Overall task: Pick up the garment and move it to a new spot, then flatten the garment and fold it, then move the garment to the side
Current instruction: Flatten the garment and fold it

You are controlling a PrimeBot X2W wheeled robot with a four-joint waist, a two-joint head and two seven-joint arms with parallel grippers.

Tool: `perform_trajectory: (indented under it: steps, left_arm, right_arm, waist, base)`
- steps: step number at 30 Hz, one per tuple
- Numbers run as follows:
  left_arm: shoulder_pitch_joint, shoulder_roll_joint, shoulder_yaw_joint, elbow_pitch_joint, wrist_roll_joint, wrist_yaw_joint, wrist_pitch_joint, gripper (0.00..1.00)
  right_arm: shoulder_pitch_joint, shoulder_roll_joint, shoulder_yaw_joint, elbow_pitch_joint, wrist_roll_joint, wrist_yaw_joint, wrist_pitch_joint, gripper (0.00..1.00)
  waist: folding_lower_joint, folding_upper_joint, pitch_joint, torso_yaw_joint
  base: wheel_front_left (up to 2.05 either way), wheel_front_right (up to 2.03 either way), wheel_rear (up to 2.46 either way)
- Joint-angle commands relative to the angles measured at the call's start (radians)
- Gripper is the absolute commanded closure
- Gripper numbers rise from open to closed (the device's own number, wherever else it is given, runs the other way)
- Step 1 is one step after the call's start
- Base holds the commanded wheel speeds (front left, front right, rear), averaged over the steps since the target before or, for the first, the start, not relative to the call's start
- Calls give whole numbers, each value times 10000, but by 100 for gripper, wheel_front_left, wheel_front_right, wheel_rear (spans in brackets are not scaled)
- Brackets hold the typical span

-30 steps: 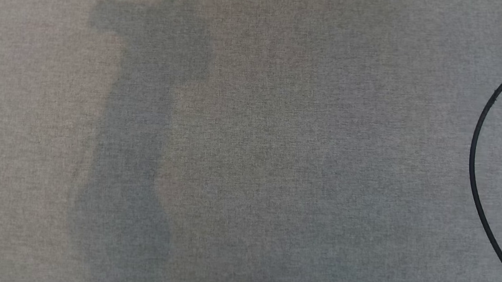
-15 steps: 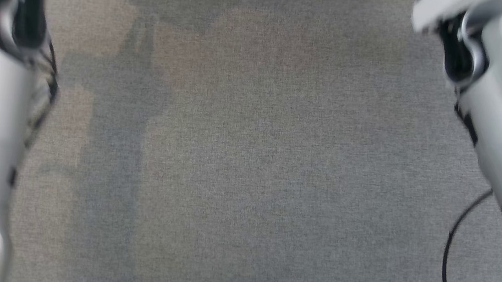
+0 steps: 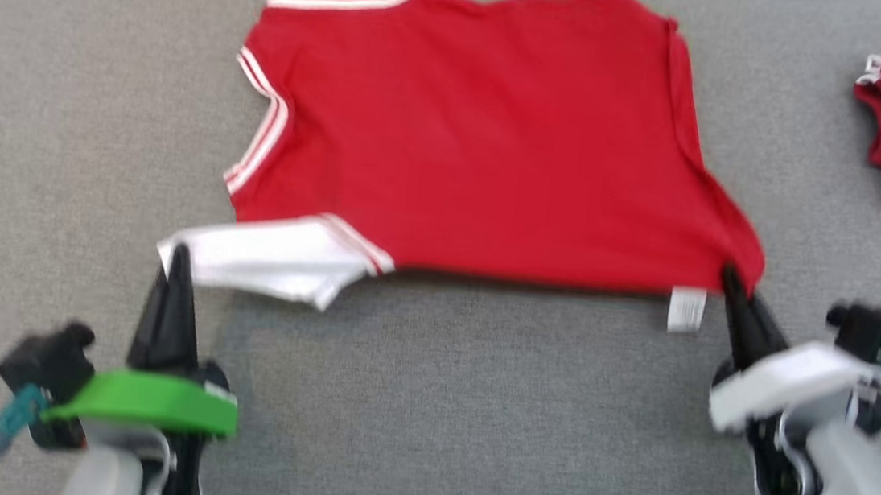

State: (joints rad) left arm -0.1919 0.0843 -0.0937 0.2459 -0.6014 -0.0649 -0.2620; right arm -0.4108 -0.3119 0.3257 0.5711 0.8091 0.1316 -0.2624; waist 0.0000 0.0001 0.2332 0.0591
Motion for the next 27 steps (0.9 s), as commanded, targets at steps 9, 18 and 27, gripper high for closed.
perform_trajectory:
  steps: [9,18,27]
  left_arm:
    - [2747,-177,-354,-383,465,140,-18,100]
    - [3592,-95,-902,-396,691,87,244,100]
    - [2960,111,-1198,-78,814,-123,354,100]
  right_arm:
    - [2930,356,-565,-425,-1216,-21,-29,100]
    - [4093,615,-1647,-896,-1911,-21,709,100]
    - [4075,997,-2202,-1500,-2697,-20,1632,100]
  waist:
    - [0,-1,-1508,39]
    - [0,-1,-1899,56]
    - [0,-1,-1978,4]
  base:
    - [0,0,0]
    - [0,0,0]
    - [0,0,0]
